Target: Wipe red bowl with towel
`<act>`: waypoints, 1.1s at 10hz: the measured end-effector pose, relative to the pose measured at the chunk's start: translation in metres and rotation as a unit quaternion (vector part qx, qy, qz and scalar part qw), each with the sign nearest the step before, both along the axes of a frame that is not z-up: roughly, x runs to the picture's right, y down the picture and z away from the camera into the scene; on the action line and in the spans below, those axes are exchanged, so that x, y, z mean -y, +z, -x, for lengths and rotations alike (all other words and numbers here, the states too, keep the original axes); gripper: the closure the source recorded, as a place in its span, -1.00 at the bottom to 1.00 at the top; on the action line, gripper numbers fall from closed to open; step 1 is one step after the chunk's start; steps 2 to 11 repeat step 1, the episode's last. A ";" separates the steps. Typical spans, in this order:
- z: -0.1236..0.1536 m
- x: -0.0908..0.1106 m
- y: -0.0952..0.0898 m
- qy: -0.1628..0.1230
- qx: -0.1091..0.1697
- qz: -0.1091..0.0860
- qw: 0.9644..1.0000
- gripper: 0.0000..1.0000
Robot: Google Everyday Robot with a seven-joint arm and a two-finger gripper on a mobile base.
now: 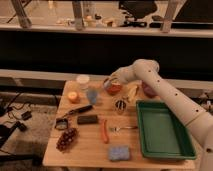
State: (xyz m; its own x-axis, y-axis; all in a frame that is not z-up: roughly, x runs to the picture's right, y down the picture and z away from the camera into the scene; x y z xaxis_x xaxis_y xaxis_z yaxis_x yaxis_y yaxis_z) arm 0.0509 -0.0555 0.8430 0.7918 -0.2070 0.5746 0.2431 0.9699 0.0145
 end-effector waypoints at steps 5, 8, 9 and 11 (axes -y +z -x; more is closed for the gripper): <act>-0.003 0.000 0.008 0.006 -0.005 0.002 1.000 0.63; -0.003 0.000 0.008 0.006 -0.005 0.002 1.000 0.63; -0.003 0.000 0.008 0.006 -0.005 0.002 1.000 0.63; -0.003 0.000 0.008 0.006 -0.005 0.002 1.000 0.63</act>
